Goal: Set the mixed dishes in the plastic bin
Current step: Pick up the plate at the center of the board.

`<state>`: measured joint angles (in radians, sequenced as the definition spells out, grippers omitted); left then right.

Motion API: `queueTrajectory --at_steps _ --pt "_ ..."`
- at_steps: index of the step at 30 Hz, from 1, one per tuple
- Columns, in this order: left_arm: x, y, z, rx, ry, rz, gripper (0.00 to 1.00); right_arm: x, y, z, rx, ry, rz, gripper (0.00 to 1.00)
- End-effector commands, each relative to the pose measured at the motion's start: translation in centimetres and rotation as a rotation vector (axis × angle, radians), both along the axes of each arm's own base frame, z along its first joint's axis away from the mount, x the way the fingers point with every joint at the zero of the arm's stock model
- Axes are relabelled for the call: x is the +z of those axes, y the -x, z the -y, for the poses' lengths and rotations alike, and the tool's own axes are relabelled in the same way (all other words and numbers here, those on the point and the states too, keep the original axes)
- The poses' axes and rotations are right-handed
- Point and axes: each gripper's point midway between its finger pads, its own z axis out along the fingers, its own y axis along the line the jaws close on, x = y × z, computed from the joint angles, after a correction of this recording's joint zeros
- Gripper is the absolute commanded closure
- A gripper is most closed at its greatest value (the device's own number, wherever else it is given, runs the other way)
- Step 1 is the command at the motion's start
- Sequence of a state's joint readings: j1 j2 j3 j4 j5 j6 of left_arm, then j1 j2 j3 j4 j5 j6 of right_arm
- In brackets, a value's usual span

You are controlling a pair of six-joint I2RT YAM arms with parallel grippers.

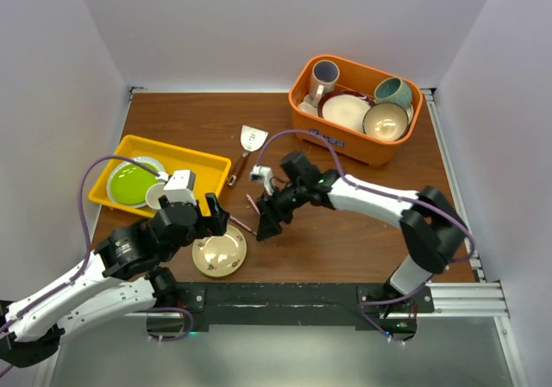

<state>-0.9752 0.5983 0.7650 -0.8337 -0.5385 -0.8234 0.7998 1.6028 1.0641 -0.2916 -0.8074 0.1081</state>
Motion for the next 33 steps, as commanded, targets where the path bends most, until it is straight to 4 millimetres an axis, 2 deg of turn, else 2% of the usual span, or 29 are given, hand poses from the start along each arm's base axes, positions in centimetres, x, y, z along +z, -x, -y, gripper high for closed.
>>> queueTrajectory --at_steps 1,4,5,6,12,18,21,27,33 --pt "1.9 -0.9 -1.4 0.099 0.024 0.052 0.04 -1.5 0.0 -4.1 -0.097 0.047 -0.030 0.36" --pt "1.9 -0.8 -1.8 0.115 0.027 0.053 0.04 -2.6 0.2 -5.7 -0.138 0.078 0.002 0.37" --pt "1.9 -0.7 -2.0 0.117 0.029 0.054 0.04 -3.0 0.1 -6.1 -0.144 0.087 0.001 0.44" --pt "1.9 -0.7 -2.0 0.118 0.031 0.055 0.04 -3.2 0.0 -6.4 -0.156 0.091 0.007 0.46" --pt "1.6 -0.4 -2.3 0.125 0.045 0.053 0.04 -5.9 -0.6 -6.7 -0.206 0.167 0.004 0.49" --pt "1.7 -0.3 -2.6 0.125 0.056 0.060 0.04 -7.3 -1.6 -7.2 -0.242 0.220 0.033 0.50" --pt "1.7 -0.2 -2.7 0.123 0.051 0.059 0.04 -7.4 -1.9 -7.6 -0.244 0.229 0.053 0.50" --pt "1.2 -0.1 -2.6 0.119 0.057 0.055 0.04 -7.9 -2.6 -7.2 -0.271 0.274 0.122 0.57" --pt "1.1 -0.1 -2.5 0.115 0.057 0.053 0.04 -7.6 -3.0 -6.8 -0.275 0.290 0.166 0.71"
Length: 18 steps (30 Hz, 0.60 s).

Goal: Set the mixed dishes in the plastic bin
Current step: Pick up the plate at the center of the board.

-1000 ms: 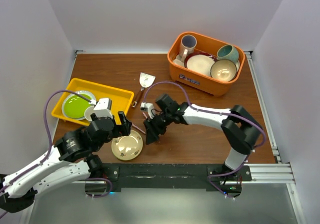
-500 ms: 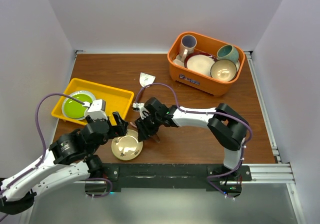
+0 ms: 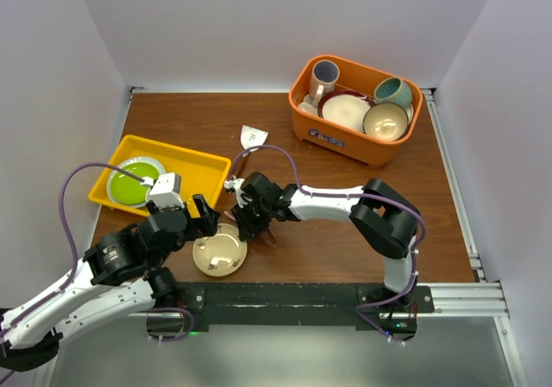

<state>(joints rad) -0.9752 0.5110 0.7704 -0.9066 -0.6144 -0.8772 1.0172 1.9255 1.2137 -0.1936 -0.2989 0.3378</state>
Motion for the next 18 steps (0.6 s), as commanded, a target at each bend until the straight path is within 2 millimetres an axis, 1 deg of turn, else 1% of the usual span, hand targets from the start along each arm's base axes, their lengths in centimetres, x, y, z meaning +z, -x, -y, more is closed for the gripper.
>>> queueTrajectory --at_steps 1,6,9,10,15,18 --pt "0.2 -0.4 -0.1 0.028 0.022 0.018 0.04 2.4 -1.2 -0.5 -0.002 -0.021 0.086 0.74" --pt "0.0 -0.4 0.1 0.022 0.021 0.011 0.04 2.9 -0.9 -0.6 0.017 -0.036 0.083 0.81" --pt "0.0 -0.4 0.2 0.021 0.021 0.010 0.04 3.4 -0.8 -0.7 0.030 -0.051 0.087 0.87" --pt "0.0 -0.4 0.3 0.019 0.023 0.011 0.04 3.5 -0.8 -0.7 0.035 -0.051 0.089 0.87" --pt "-0.1 -0.5 0.5 0.011 0.017 0.007 0.04 5.4 -0.7 -0.8 0.072 -0.088 0.123 0.90" --pt "0.0 -0.7 0.8 0.004 0.015 0.008 0.04 6.0 -0.4 -0.8 0.101 -0.102 0.134 0.92"
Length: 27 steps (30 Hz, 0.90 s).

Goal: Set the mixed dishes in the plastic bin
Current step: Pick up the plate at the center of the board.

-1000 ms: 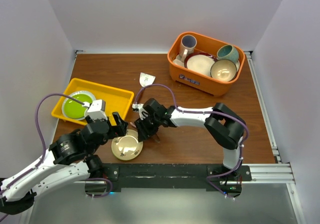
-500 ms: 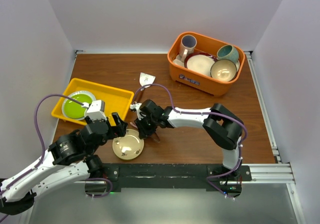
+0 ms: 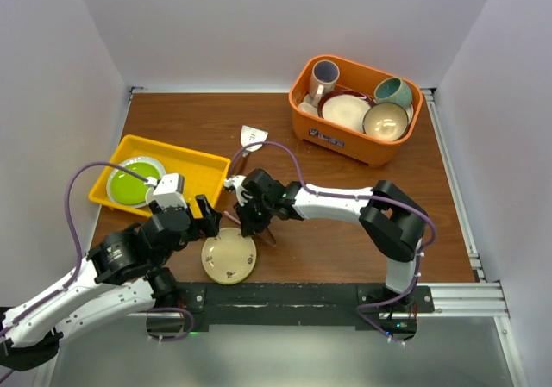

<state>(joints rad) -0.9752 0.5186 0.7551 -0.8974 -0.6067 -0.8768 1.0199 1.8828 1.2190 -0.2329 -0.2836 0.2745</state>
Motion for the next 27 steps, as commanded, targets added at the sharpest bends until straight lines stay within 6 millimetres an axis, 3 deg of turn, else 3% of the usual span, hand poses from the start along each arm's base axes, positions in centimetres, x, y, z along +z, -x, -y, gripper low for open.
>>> queueTrajectory --at_steps 1,14,27 --pt "0.6 -0.6 0.7 0.004 0.023 0.019 0.04 4.7 -0.3 -1.2 0.068 -0.104 0.078 0.94" --pt "0.3 -0.7 1.5 -0.017 0.033 0.015 0.04 4.7 -0.8 -0.6 0.146 -0.110 0.058 0.97" --pt "-0.1 -0.9 3.5 -0.103 0.062 0.038 0.05 9.3 -2.7 2.3 0.179 -0.242 0.045 1.00"
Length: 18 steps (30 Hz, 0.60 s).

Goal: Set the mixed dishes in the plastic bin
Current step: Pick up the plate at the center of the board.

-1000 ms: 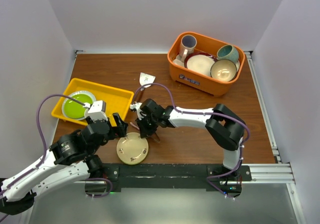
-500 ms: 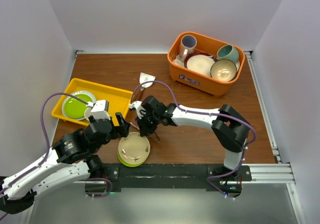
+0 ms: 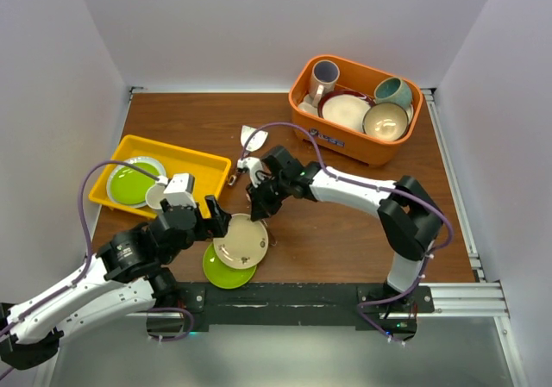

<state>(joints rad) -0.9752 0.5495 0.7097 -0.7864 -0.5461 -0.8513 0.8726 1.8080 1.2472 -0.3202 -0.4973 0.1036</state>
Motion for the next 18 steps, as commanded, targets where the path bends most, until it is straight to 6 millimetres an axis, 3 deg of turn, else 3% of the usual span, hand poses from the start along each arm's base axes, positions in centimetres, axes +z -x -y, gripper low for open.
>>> queueTrajectory --at_steps 1,11,18 --pt "0.9 -0.6 1.6 -0.050 0.048 0.051 0.05 5.5 0.2 0.0 0.084 -0.151 0.042 1.00" --pt "0.2 -1.5 4.0 -0.144 0.025 0.095 0.08 8.8 -2.5 4.4 0.082 -0.228 0.104 1.00" --pt "1.7 -2.1 6.8 -0.241 0.058 0.144 0.17 10.3 -3.1 7.2 0.121 -0.281 0.124 1.00"
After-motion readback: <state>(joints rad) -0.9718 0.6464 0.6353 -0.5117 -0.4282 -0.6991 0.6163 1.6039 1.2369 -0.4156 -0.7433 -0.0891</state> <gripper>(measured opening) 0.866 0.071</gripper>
